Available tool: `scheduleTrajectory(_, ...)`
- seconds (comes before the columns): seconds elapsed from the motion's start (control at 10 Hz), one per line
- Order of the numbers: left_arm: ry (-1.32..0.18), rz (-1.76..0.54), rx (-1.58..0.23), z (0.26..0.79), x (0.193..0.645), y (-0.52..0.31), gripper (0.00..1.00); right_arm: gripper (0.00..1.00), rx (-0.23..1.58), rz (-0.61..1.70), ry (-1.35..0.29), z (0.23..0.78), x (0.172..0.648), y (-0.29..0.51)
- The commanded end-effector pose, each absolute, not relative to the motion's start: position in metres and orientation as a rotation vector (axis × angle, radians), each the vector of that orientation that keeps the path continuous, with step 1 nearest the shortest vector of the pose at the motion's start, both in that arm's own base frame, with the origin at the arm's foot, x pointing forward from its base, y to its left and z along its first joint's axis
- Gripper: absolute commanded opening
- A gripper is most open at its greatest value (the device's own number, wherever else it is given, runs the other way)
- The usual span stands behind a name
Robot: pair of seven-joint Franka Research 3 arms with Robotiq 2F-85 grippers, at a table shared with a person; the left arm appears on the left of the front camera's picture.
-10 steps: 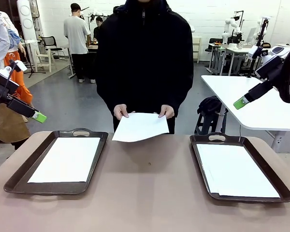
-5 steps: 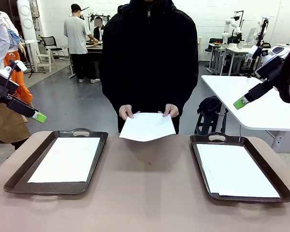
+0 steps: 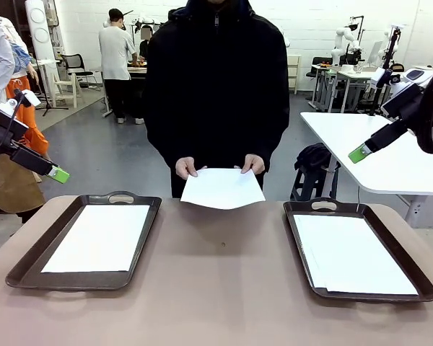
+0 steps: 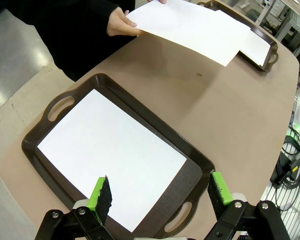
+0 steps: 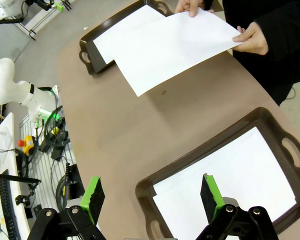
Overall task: Sort the A4 documents.
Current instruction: Receive the A4 Paper.
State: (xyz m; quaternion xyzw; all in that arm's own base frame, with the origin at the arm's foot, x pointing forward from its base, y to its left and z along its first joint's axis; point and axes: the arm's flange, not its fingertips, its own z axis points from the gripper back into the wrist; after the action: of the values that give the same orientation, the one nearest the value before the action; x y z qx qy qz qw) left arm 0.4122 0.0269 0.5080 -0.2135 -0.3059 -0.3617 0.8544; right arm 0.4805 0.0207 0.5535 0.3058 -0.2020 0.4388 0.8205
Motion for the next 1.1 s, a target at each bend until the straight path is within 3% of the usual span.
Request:
scheduleTrajectory(0.0, -0.639, -0.771, -0.436, 0.5071, 0.411, 0.0274, 1.0, 1.0, 0.65, 0.936, -0.431, 0.5535, 0.4809, 0.0224)
scheduleTrajectory(1.0, -0.639, -0.771, -0.436, 0.5071, 0.411, 0.0274, 1.0, 1.0, 0.65, 0.936, -0.431, 0.5535, 0.4809, 0.0224)
